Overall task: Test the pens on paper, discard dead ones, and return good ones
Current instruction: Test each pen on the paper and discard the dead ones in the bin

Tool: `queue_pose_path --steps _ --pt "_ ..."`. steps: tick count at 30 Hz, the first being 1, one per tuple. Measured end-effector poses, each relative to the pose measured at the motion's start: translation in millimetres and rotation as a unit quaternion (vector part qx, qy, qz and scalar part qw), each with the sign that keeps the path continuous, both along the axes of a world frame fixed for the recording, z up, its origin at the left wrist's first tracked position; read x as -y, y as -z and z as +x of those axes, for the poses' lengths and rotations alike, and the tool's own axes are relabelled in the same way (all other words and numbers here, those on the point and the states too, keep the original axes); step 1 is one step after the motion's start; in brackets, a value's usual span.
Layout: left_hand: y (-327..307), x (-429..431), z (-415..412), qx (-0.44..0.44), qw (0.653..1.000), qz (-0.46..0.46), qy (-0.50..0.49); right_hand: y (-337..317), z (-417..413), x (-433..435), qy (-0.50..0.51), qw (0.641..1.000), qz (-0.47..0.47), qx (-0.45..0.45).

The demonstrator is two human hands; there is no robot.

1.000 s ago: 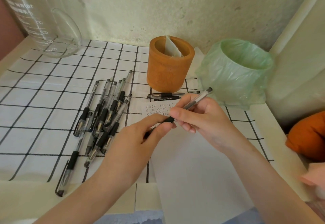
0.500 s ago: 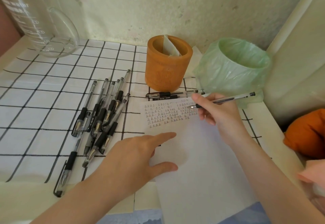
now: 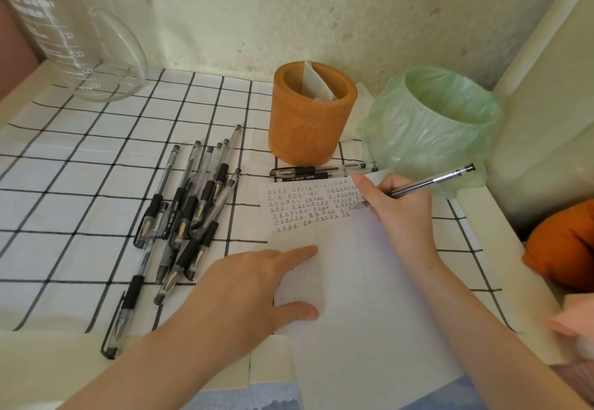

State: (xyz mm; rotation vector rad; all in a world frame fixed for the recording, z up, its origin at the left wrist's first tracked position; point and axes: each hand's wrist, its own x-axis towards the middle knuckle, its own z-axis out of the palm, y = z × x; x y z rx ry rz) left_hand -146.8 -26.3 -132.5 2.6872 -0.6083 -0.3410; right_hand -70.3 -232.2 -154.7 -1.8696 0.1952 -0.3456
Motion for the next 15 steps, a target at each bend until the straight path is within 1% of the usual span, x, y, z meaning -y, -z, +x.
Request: queue_pose_path --steps 4,7,15 --pt "0.3 0.6 -0.3 0.002 1.0 0.001 -0.002 3.4 -0.1 -1.0 0.02 0.999 -0.037 -0.005" --pt "-0.2 1.2 -0.1 -0.001 1.0 0.0 -0.004 3.6 -0.1 -2.3 0.015 0.999 -0.048 0.005" --pt "0.3 0.2 -0.7 0.003 1.0 -0.009 -0.007 2.1 -1.3 -3.4 -0.007 0.998 -0.053 0.021"
